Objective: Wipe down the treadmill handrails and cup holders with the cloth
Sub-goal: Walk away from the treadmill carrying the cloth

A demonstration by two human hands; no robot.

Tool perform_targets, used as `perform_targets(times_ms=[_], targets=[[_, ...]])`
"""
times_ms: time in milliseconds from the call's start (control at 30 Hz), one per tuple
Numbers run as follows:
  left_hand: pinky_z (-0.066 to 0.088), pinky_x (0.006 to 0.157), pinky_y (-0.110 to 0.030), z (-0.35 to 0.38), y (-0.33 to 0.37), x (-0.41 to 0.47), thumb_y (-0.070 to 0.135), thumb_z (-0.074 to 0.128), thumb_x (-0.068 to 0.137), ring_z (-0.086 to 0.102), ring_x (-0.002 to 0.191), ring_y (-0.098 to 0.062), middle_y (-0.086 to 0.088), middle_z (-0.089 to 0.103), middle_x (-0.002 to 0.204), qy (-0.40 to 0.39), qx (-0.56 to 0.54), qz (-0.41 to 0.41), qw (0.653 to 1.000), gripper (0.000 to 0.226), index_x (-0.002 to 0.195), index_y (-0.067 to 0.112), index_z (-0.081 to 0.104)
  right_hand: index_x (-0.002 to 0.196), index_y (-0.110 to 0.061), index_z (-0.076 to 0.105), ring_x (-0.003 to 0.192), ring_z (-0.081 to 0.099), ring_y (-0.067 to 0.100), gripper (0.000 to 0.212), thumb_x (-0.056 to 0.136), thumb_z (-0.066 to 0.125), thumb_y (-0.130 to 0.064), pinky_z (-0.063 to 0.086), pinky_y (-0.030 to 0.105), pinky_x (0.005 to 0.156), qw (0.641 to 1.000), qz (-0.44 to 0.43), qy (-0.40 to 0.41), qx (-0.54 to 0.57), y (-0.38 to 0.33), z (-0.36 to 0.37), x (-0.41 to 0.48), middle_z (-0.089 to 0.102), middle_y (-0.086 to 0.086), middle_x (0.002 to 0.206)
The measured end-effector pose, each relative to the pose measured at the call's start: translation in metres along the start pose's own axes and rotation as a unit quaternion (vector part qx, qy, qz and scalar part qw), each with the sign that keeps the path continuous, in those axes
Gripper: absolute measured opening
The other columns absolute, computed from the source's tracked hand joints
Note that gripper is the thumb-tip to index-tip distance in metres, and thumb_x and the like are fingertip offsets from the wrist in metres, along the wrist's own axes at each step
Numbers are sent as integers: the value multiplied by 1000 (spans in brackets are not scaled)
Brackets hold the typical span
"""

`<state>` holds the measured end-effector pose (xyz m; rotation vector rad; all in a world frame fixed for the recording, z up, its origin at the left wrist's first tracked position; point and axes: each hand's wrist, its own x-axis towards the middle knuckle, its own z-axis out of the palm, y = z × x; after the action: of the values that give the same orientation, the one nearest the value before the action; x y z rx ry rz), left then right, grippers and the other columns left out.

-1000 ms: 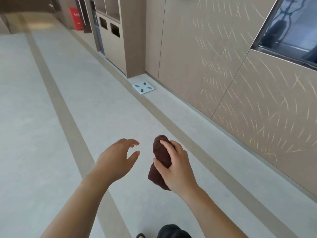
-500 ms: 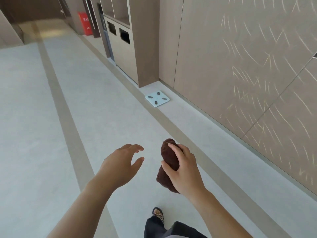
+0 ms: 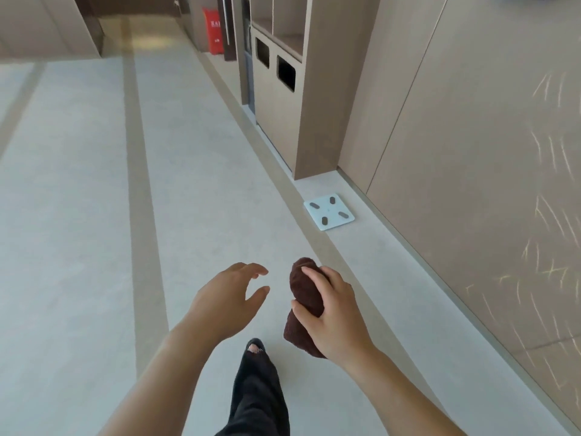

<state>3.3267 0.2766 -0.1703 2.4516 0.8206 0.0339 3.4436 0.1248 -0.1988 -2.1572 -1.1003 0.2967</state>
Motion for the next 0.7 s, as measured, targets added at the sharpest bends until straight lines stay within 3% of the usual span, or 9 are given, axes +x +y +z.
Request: perform_targets(times_ms=[300, 700], targets=[[48, 87, -30, -96, -37, 242, 43, 43, 92, 54, 110, -8, 15, 53, 125, 14, 35, 17, 999, 34, 125, 35, 47, 136, -34, 37, 122, 33, 12, 54, 87, 56, -44, 29, 19, 97, 999, -8, 33, -5, -5, 11, 259, 34, -13, 140], [49, 87, -31, -147, -98, 513, 45, 44, 90, 55, 103, -6, 16, 55, 120, -34, 33, 20, 999, 32, 121, 38, 49, 133, -30, 42, 121, 38, 15, 52, 85, 59, -41, 37, 25, 98, 997, 53, 54, 11, 47, 38, 536, 41, -8, 136]])
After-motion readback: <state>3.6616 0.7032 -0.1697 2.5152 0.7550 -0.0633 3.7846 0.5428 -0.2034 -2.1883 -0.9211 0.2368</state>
